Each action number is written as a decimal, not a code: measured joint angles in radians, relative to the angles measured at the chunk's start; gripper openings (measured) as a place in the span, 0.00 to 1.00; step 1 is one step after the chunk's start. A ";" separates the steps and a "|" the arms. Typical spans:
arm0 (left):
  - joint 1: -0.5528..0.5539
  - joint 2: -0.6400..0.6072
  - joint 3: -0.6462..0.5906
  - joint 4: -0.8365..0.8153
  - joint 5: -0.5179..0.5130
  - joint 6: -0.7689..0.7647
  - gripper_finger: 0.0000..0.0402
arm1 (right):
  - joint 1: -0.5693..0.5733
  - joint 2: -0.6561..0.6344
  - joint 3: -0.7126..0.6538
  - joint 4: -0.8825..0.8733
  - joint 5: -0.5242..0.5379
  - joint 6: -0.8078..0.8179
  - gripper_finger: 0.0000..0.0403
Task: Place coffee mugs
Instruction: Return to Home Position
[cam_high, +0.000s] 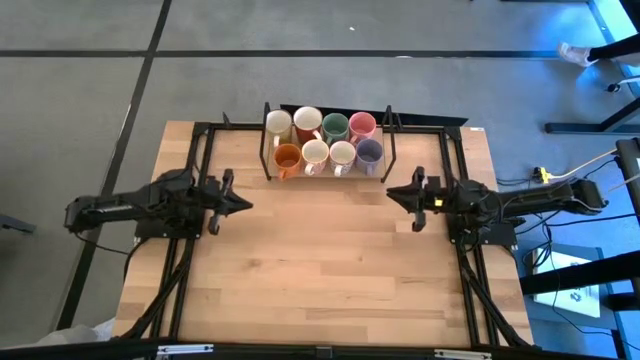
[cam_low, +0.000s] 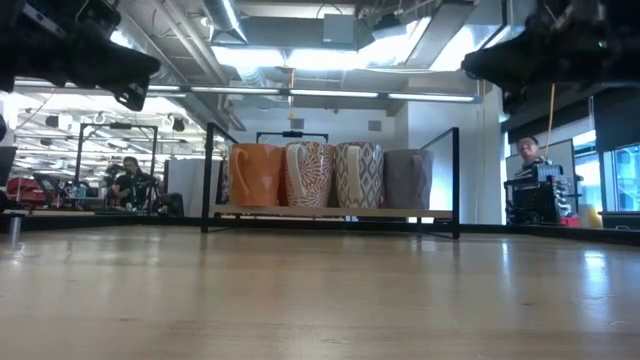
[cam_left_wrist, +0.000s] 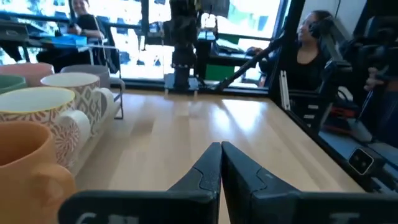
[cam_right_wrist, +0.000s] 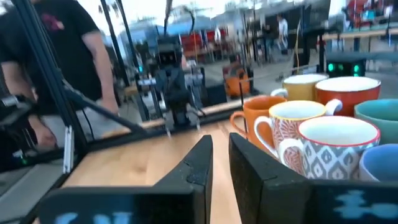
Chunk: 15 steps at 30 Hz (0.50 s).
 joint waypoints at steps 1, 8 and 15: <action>0.000 -0.018 -0.008 -0.001 0.000 0.000 0.01 | 0.000 -0.004 -0.026 0.045 -0.001 -0.003 0.10; 0.000 -0.125 -0.079 -0.012 -0.113 -0.028 0.01 | 0.000 -0.034 -0.125 0.114 -0.002 0.022 0.10; 0.000 -0.144 -0.108 0.003 -0.084 -0.038 0.01 | 0.000 -0.089 -0.125 -0.052 -0.002 0.057 0.10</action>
